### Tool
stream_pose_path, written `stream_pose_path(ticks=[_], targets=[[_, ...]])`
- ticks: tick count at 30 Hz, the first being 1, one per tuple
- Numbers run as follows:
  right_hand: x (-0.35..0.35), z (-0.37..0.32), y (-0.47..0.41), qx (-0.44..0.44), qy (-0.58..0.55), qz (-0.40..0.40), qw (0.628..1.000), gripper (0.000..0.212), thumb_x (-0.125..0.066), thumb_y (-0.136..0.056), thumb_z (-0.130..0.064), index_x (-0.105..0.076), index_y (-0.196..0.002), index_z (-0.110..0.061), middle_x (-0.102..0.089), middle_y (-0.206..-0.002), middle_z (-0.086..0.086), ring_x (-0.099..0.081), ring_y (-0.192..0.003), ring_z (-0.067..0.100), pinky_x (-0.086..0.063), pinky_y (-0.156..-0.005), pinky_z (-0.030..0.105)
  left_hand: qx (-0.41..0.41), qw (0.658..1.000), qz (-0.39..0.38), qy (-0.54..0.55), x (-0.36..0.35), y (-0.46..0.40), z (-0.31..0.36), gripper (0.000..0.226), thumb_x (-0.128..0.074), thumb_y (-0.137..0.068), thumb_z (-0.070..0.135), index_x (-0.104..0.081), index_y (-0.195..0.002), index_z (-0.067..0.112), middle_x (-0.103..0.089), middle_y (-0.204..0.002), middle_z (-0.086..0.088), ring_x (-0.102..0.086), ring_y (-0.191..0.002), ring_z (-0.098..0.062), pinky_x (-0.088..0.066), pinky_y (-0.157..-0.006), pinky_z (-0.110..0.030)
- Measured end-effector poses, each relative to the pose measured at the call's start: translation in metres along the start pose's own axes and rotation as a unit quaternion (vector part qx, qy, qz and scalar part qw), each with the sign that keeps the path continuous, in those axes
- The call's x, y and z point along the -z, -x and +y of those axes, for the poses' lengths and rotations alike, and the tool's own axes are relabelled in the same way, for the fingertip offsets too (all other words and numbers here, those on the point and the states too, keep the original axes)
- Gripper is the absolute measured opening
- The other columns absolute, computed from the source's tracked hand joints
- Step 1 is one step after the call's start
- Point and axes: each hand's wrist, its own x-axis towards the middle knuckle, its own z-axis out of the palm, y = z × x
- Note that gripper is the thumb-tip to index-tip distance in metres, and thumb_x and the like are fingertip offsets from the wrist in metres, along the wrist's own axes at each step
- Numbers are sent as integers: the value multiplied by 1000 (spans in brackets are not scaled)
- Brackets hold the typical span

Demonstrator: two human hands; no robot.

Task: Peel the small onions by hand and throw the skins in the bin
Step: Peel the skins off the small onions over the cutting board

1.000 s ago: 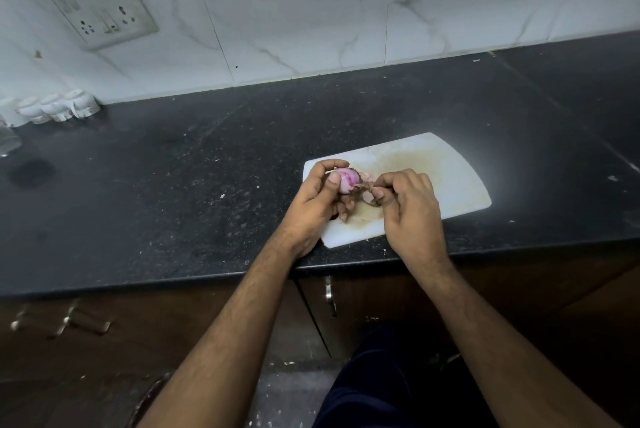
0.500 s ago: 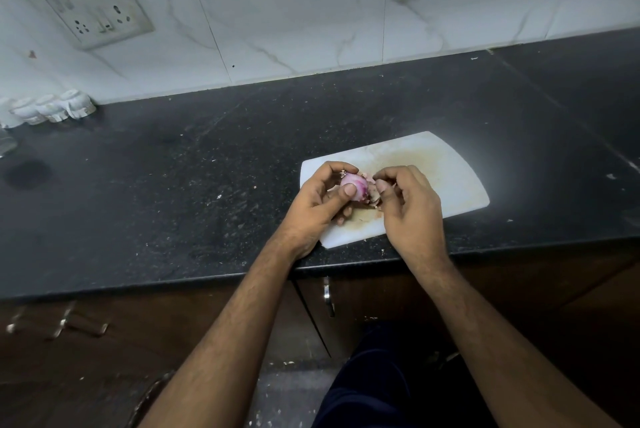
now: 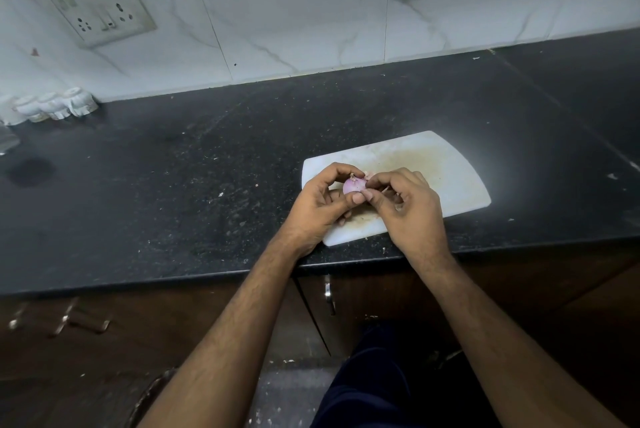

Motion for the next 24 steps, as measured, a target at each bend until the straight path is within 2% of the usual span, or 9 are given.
stream_pose_path(ticks=[3, 7, 10, 13, 15, 19, 24], targets=[[0, 0, -2, 5, 14, -6, 1000, 12, -75, -89, -25, -75, -100, -21, -63, -93, -17, -53, -94, 7, -40, -76, 5, 1, 1000, -5, -3, 1, 0, 1, 30, -71, -95, 3, -61, -123, 1, -66, -112, -8, -50, -62, -15, -46, -52, -25], [-2, 3, -2, 6, 34, -22, 999, 12, -71, -93, -26, -74, -102, -19, -64, -96, -14, -49, -100, 8, -39, -78, 3, -1, 1000, -14, -14, 1, 1, 3, 25, -69, -97, 7, -62, -120, 8, -66, -111, -7, -51, -64, -14, -47, -53, -26], [-4, 5, -3, 16, 54, -39, 998, 11, -67, -97, -25, -70, -102, -18, -63, -98, -13, -47, -101, 10, -42, -77, 11, -2, 999, -15, -30, 1, 1, 2, 22, -68, -99, 10, -61, -120, 9, -64, -110, -9, -51, -63, -14, -47, -54, -26], [-7, 8, -4, 36, 84, -61, 994, 12, -60, -100, -26, -65, -103, -16, -58, -100, -12, -44, -100, 13, -48, -79, 29, 3, 999, -17, -47, 1, 1, 1, 21, -64, -102, 12, -58, -122, 7, -64, -105, -9, -51, -63, -13, -47, -55, -26], [-8, 8, -4, 47, 101, -70, 991, 14, -55, -101, -28, -62, -104, -17, -54, -101, -12, -43, -100, 15, -49, -80, 36, 8, 998, -20, -54, 0, 3, 2, 20, -60, -105, 13, -56, -123, 6, -65, -98, -5, -53, -63, -10, -46, -57, -24], [-9, 4, 0, 77, 140, -76, 984, 13, -50, -101, -26, -58, -105, -17, -54, -102, -8, -42, -97, 16, -47, -79, 40, 21, 997, -26, -74, -4, 2, 4, 13, -49, -110, 17, -55, -119, 10, -64, -87, 1, -58, -73, -1, -46, -67, -20], [-9, 0, 6, 103, 194, -67, 973, 8, -60, -97, -15, -56, -103, -18, -55, -102, -4, -42, -95, 17, -46, -79, 40, 39, 997, -13, -68, -6, -1, 7, 18, -41, -113, 17, -58, -114, 13, -61, -79, 5, -51, -65, -4, -42, -60, -18]])
